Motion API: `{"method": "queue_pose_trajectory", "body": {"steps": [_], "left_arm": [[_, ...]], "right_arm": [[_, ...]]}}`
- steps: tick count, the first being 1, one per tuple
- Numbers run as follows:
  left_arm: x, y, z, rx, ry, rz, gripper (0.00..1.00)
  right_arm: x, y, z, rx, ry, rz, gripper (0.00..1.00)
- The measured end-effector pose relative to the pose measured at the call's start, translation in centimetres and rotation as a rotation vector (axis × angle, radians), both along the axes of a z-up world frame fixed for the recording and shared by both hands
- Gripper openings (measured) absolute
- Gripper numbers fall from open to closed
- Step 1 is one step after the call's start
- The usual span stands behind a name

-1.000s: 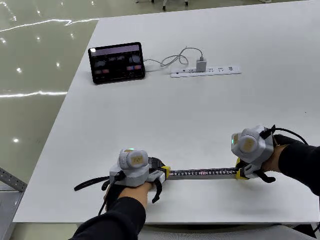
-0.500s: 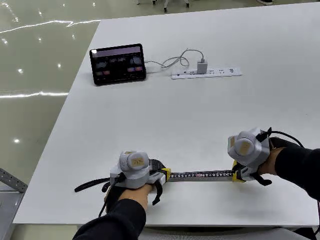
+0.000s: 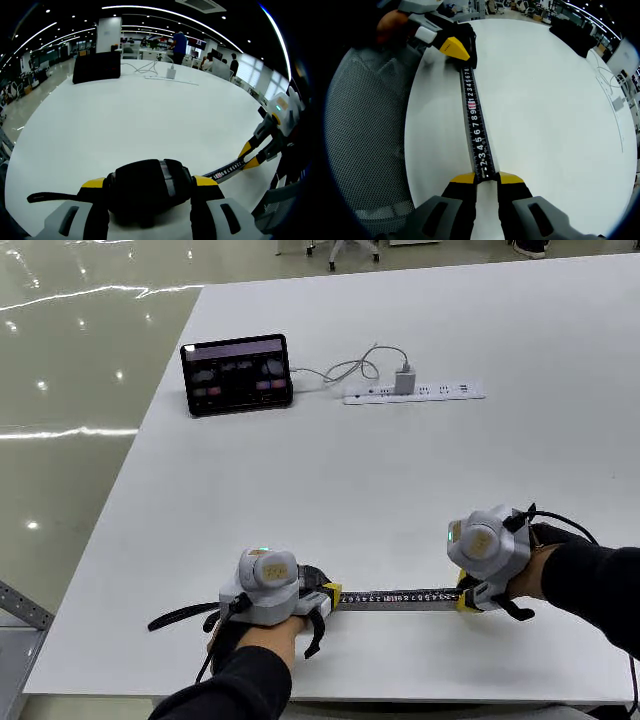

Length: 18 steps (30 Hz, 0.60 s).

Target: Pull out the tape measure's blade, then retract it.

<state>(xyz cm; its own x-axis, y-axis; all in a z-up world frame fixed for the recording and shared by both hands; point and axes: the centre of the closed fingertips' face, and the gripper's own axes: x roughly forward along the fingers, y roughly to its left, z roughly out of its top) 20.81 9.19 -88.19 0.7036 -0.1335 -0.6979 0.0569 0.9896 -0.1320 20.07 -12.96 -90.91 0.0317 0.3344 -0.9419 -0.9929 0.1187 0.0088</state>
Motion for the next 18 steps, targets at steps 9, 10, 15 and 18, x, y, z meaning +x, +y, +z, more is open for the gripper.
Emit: {"method": "queue_pose_trajectory", "body": {"steps": [9,10,15,18], "left_arm": [[0.0,0.0,0.0,-0.006,0.002,0.003,0.62],[0.0,0.0,0.0,-0.005,0.002,0.003,0.62],[0.0,-0.1,0.0,-0.006,0.000,0.003,0.62],[0.0,-0.1,0.0,-0.007,0.000,0.003,0.62]], "right_arm": [[0.0,0.8,0.0,0.012,-0.003,-0.002,0.11],[-0.1,0.9,0.0,0.013,-0.003,-0.002,0.11],[-0.1,1.5,0.0,0.025,-0.003,-0.003,0.11],[-0.1,1.7,0.0,0.030,-0.004,-0.004,0.11]]}}
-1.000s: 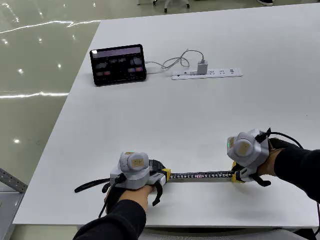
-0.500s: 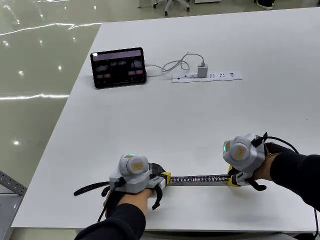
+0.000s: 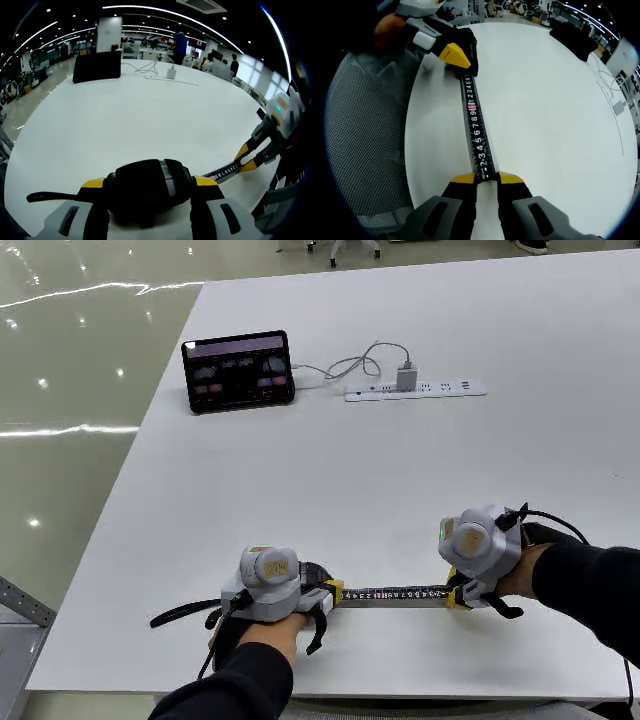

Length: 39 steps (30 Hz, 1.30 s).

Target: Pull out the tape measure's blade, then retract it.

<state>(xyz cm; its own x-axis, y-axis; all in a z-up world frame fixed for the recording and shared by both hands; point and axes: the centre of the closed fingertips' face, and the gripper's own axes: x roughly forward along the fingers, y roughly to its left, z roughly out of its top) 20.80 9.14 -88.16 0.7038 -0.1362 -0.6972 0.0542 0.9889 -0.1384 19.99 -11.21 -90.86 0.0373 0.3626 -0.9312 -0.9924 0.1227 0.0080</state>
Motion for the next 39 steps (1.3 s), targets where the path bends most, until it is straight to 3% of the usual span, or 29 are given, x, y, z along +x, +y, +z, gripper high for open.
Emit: {"method": "queue_pose_trajectory", "body": {"steps": [8,11,39], "left_arm": [[0.0,0.0,0.0,-0.001,-0.001,0.000,0.62],[0.0,0.0,0.0,-0.001,-0.002,0.000,0.62],[0.0,0.0,0.0,-0.006,-0.003,0.000,0.62]], "right_arm": [[-0.1,0.5,0.0,0.003,-0.001,0.002,0.11],[-0.2,0.8,0.0,0.009,-0.008,0.038,0.10],[-0.4,3.6,-0.1,0.031,0.007,0.005,0.10]]}}
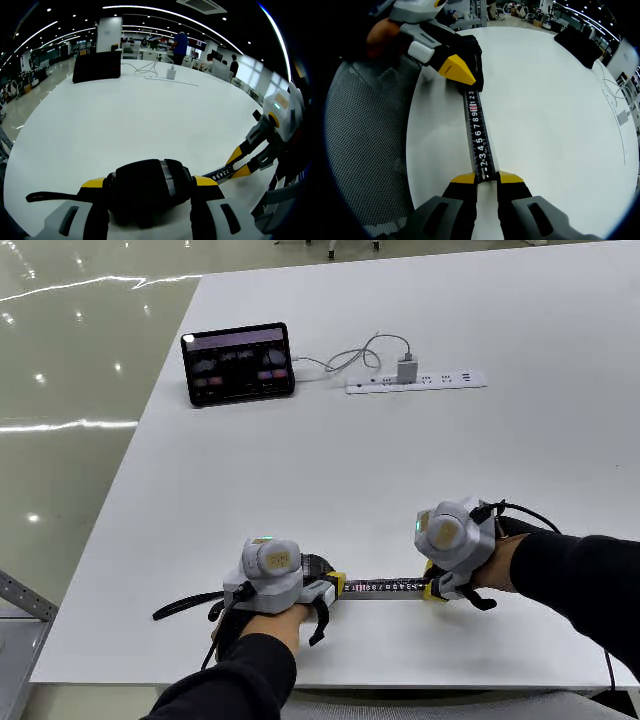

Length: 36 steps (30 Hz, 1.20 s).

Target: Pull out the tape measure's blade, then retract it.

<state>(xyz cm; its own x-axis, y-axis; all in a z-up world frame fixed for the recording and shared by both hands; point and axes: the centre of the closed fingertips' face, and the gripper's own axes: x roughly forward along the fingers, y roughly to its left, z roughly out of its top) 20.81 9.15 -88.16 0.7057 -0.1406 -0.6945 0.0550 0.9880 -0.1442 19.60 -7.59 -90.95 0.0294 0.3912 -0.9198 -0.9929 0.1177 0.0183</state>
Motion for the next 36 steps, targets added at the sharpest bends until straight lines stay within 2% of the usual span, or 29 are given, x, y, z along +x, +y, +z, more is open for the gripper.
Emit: {"method": "queue_pose_trajectory", "body": {"steps": [28,36], "left_arm": [[-0.1,0.0,0.0,-0.003,0.001,0.002,0.62],[-0.1,0.0,0.0,-0.010,0.005,0.003,0.62]], "right_arm": [[-0.2,2.0,-0.1,0.033,-0.002,0.005,0.10],[-0.3,2.3,0.0,0.062,-0.003,0.005,0.10]]}}
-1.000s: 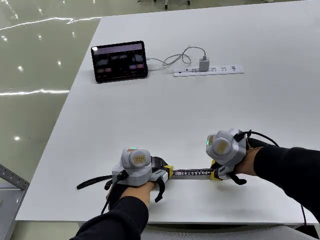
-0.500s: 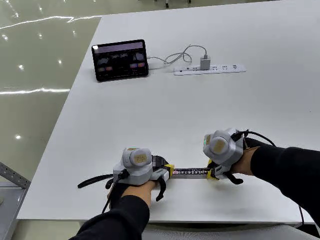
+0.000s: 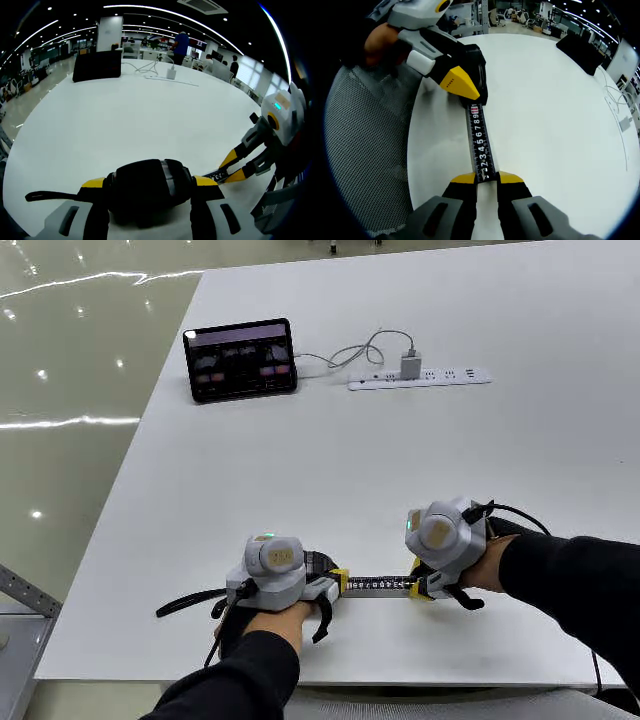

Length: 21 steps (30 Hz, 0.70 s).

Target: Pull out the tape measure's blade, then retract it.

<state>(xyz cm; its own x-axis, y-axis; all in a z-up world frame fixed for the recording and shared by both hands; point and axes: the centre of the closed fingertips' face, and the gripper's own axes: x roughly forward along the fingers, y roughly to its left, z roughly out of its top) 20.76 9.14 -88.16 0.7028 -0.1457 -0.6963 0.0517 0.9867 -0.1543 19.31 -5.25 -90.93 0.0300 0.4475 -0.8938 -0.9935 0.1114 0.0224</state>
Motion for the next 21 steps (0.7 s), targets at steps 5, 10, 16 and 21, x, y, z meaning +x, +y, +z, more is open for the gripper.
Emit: {"method": "queue_pose_trajectory", "body": {"steps": [5,10,16,21], "left_arm": [[0.0,0.0,0.0,0.000,0.000,-0.001,0.61],[0.0,0.0,0.0,0.001,0.002,-0.003,0.61],[0.0,0.0,0.0,0.003,0.003,-0.007,0.61],[0.0,0.0,0.0,0.002,0.003,-0.008,0.61]], "right_arm": [[0.0,0.3,0.0,0.011,0.002,0.001,0.10],[0.1,0.6,-0.1,0.006,-0.001,0.005,0.10],[0.1,0.9,-0.1,0.022,0.005,0.017,0.10],[0.2,1.2,0.0,0.028,0.030,-0.003,0.10]]}}
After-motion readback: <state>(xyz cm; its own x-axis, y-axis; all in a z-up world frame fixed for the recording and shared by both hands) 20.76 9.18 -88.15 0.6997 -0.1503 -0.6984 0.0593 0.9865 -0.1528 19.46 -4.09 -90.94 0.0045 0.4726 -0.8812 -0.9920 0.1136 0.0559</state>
